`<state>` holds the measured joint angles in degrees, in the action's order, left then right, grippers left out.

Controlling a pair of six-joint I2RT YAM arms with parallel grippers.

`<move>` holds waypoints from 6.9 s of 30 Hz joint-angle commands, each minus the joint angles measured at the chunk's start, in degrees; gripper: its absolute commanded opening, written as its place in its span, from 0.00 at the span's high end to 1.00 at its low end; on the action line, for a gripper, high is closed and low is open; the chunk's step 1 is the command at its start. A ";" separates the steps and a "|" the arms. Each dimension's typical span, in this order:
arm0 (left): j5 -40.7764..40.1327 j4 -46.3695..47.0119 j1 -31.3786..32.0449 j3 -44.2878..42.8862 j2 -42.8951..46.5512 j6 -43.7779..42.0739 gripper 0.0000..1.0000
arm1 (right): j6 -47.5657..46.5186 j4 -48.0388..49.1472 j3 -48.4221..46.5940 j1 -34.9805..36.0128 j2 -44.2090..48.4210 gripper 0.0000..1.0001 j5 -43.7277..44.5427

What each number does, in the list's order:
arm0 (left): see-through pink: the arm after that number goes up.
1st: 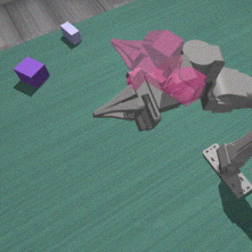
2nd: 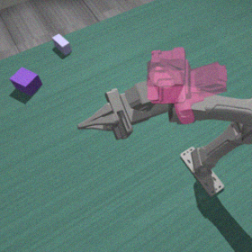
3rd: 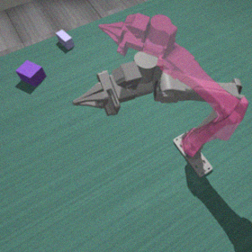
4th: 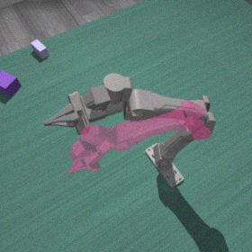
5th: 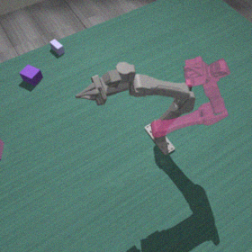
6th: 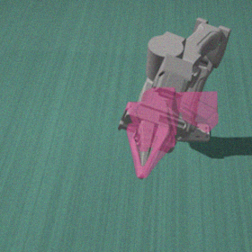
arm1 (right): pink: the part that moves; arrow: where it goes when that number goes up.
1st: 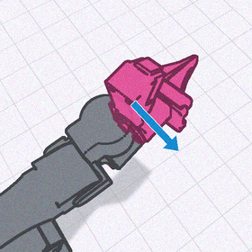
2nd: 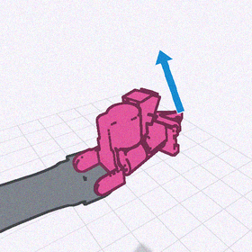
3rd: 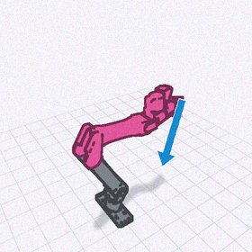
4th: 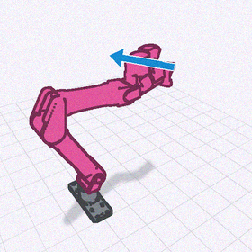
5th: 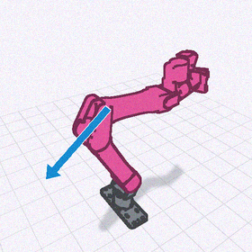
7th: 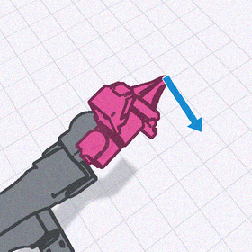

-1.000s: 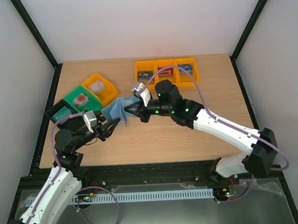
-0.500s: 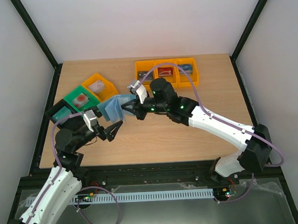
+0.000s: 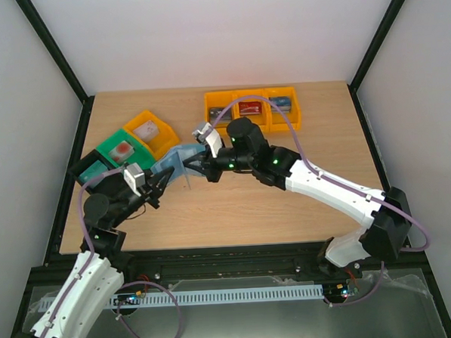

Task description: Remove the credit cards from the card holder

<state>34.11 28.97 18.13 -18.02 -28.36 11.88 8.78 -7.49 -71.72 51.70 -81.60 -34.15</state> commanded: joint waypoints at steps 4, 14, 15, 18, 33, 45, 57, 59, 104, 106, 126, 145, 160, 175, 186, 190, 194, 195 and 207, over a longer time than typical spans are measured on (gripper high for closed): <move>-0.46 -1.60 -0.46 -1.52 1.06 -0.07 0.98 | -2.57 -0.27 -0.39 0.07 3.44 0.85 1.16; -38.94 -10.06 -0.44 1.10 -2.40 -48.29 0.98 | -3.11 -9.93 -2.63 -1.59 4.74 0.60 17.54; -40.26 -10.70 -0.46 0.39 -2.55 -50.35 0.98 | -3.27 -9.51 -2.57 -1.16 4.44 0.62 14.44; -32.60 -17.18 -1.14 -4.62 -2.17 -40.40 0.98 | -4.58 -3.50 -0.89 2.83 3.64 0.64 2.27; 17.19 -6.20 -5.40 -6.64 1.01 10.62 0.98 | -1.56 -1.43 1.67 -1.05 5.55 0.59 12.51; 23.37 -0.50 -6.09 -6.06 1.10 13.83 0.98 | -11.27 -4.54 4.79 -2.40 9.51 0.01 5.61; 22.44 1.89 -6.30 -4.05 2.10 15.15 0.98 | -12.49 -2.07 5.84 -2.44 8.29 0.77 -8.39; 22.40 1.34 -6.50 -4.06 2.21 15.07 0.98 | -12.41 -1.88 5.79 -2.83 8.56 0.97 -8.84; 10.59 -9.67 -4.34 -6.05 3.40 -0.98 0.25 | -0.56 3.72 3.35 -4.87 5.10 0.98 -13.16; 10.88 -9.44 -4.30 -5.99 3.33 -0.86 0.22 | -0.35 3.81 3.13 -4.37 4.77 0.98 -12.44; 13.28 -10.04 -4.20 -5.97 3.55 -1.08 0.08 | -2.02 -0.06 0.05 -2.05 2.42 0.98 -6.50; 12.23 -12.30 -5.94 -7.02 3.92 0.80 0.26 | -6.09 -3.67 -0.56 -2.04 3.82 0.98 -6.54; 14.02 -17.71 -7.40 -8.75 5.06 -2.25 0.29 | -7.72 -5.35 -0.22 -2.40 5.38 0.98 -5.11; 14.48 -19.68 -7.48 -9.58 4.88 -3.44 0.30 | -7.98 -5.74 -0.29 -2.49 5.49 0.98 -5.38; 14.70 -19.83 -7.61 -9.03 4.81 -4.23 0.45 | -7.48 -5.76 -0.67 -2.49 4.30 0.98 -7.64; 14.36 -18.49 -7.58 -8.27 4.42 -4.33 0.57 | -7.16 -5.53 -1.08 -2.48 3.43 0.98 -9.26; 14.54 -16.70 -7.18 -7.35 3.72 -3.65 0.66 | -7.06 -5.51 -1.48 -2.27 2.64 0.98 -11.83; 14.64 -16.24 -7.07 -7.13 3.69 -3.48 0.69 | -7.29 -5.60 -1.45 -2.23 2.75 0.98 -12.25; 17.68 -15.30 -6.60 -6.29 4.18 -0.94 0.98 | -4.80 -2.25 -0.58 -2.27 2.47 0.54 -4.76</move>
<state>48.60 11.22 11.03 -25.26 -24.62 9.67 2.31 -13.28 -70.89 49.15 -78.81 -42.83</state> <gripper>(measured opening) 0.057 0.263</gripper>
